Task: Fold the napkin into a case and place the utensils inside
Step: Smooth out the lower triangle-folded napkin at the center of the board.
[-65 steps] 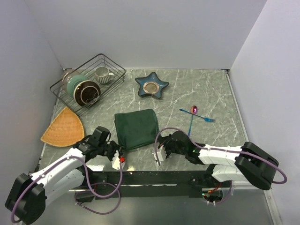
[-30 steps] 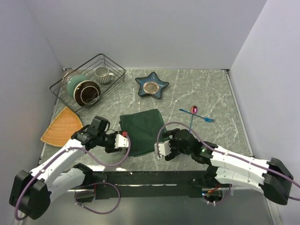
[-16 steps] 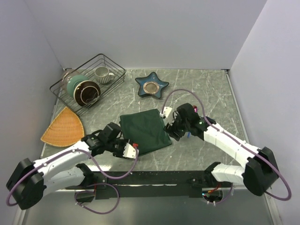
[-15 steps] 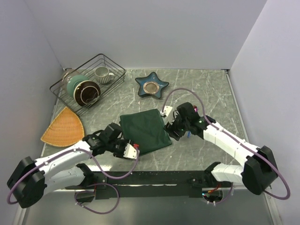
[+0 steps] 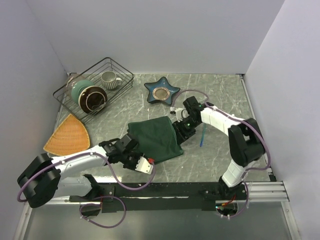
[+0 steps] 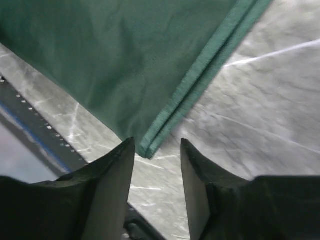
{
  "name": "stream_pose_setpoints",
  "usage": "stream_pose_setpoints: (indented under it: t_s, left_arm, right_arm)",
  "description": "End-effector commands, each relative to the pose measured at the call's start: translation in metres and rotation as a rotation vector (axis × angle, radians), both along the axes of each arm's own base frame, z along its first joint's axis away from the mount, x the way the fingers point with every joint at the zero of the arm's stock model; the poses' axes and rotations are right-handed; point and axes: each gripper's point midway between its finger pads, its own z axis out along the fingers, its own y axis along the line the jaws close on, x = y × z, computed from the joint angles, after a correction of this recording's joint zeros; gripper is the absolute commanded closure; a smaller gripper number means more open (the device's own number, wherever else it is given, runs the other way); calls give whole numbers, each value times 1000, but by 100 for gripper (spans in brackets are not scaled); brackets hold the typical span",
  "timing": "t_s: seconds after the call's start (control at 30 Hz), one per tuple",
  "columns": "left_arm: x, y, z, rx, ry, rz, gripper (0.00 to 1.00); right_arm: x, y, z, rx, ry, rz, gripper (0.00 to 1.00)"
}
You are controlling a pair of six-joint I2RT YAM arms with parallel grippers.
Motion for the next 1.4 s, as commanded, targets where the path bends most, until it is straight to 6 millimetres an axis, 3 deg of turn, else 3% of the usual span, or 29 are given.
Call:
stream_pose_setpoints:
  t_s: [0.0, 0.1, 0.17, 0.23, 0.27, 0.47, 0.57, 0.7, 0.8, 0.93, 1.23, 1.37]
  left_arm:
    - [1, -19, 39, -74, 66, 6, 57]
    - [17, -26, 80, -214, 179, 154, 54]
    - [47, -21, 102, -302, 195, 278, 53]
    - [66, -15, 103, -315, 257, 412, 54]
    - [86, -7, 109, -339, 259, 487, 54]
    - [143, 18, 86, -353, 495, 847, 56]
    - [160, 22, 79, -368, 562, 953, 57]
    - [168, 23, 73, -383, 582, 1036, 57]
    - [182, 34, 66, -386, 574, 1165, 56]
    - [216, 50, 64, -414, 542, 1330, 53]
    - [243, 52, 39, -387, 583, 1440, 51]
    - [246, 53, 30, -377, 639, 1477, 51]
  right_arm:
    - [-10, 7, 3, 9, 131, -22, 59]
    - [-16, 3, -10, -30, 196, -28, 66]
    - [-24, 0, -19, -59, 251, -35, 70]
    - [-31, -3, -27, -82, 302, -40, 70]
    - [-32, -3, -29, -83, 315, -43, 71]
    - [-47, -5, -35, -99, 390, -64, 76]
    - [-53, -3, -32, -79, 401, -72, 71]
    - [-40, -2, -23, -71, 324, -65, 58]
    - [-29, 2, -7, -42, 257, -65, 54]
    - [-18, 5, 5, -24, 186, -78, 52]
    - [-6, 17, 23, 50, 86, -57, 48]
    - [9, 31, 44, 76, -92, 30, 47]
